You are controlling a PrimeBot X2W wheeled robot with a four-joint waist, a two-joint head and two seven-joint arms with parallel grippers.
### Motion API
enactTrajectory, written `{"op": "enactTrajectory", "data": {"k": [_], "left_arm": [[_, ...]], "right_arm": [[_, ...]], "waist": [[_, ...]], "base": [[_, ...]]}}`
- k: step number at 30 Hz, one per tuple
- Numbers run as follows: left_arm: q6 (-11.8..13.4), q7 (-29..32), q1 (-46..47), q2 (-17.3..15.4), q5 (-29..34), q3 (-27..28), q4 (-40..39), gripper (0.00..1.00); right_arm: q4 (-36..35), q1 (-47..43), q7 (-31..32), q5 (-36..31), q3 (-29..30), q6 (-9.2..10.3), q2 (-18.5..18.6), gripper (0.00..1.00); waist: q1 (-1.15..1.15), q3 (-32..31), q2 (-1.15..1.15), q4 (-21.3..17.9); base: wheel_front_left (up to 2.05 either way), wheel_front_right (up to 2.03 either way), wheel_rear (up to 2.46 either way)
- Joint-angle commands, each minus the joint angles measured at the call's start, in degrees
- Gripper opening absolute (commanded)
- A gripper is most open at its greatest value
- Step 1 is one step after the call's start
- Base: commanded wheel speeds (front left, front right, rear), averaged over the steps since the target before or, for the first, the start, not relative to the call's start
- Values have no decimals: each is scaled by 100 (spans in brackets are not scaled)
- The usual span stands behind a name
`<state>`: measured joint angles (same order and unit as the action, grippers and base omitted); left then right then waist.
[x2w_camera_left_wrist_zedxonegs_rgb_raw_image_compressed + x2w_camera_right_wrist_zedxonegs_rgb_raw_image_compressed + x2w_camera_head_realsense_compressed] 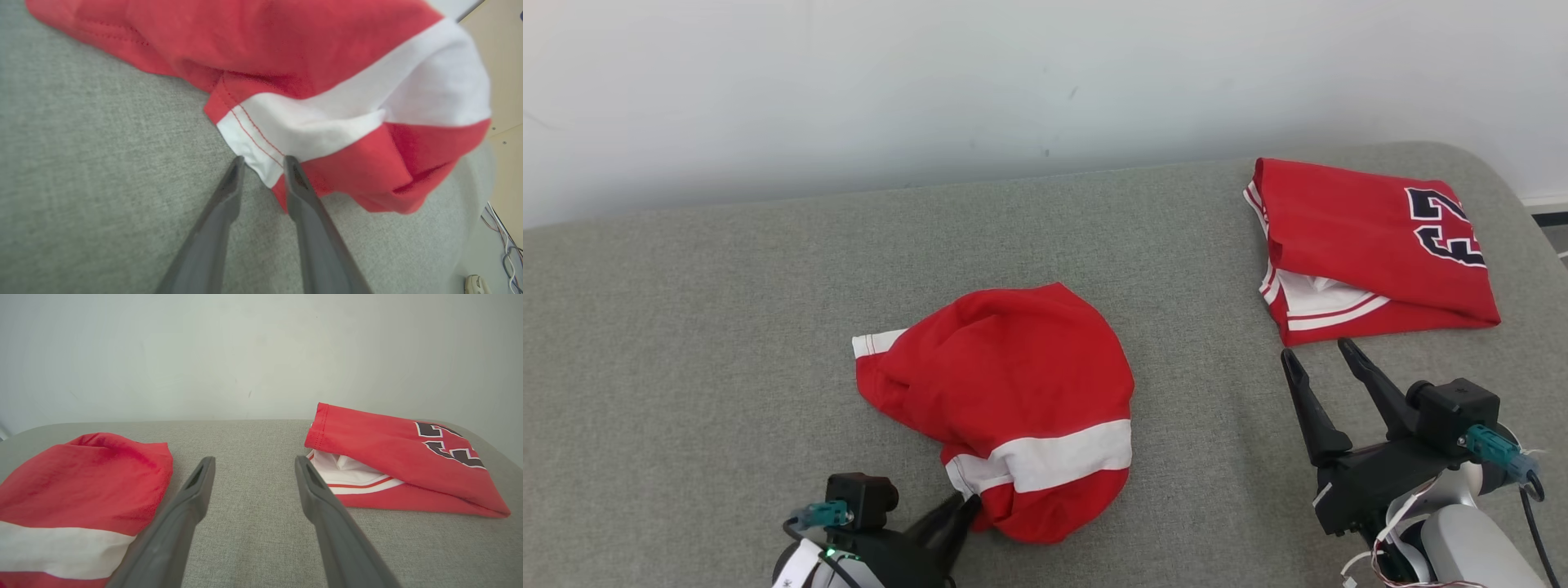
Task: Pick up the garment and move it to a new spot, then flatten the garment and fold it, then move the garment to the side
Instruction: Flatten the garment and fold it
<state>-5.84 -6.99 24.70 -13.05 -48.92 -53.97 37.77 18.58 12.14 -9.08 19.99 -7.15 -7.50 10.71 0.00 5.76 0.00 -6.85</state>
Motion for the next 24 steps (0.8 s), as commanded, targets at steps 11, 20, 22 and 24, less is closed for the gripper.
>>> {"op": "enactTrajectory", "data": {"k": [11, 20, 22, 24], "left_arm": [[96, -552, 210, -101, 168, 69, 131, 0], [584, -762, 157, -618, 375, 400, -498, 0], [717, -770, 98, -777, 411, 466, -740, 0], [857, -778, 52, -936, 450, 543, -1026, 0]], "right_arm": [[-5, -22, -40, -23, 77, 3, 53, 100], [-12, -123, -49, -43, 114, 3, 4, 100], [4, -150, -51, -32, 118, 3, 4, 100], [4, -169, -51, -26, 108, 3, -5, 100]], "waist": [[0, -43, 0, 76], [0, -191, 0, 394], [0, -227, 0, 481], [0, -255, 0, 568]], "base": [[0, 0, 0], [0, 0, 0], [0, 0, 0], [0, 0, 0]]}}
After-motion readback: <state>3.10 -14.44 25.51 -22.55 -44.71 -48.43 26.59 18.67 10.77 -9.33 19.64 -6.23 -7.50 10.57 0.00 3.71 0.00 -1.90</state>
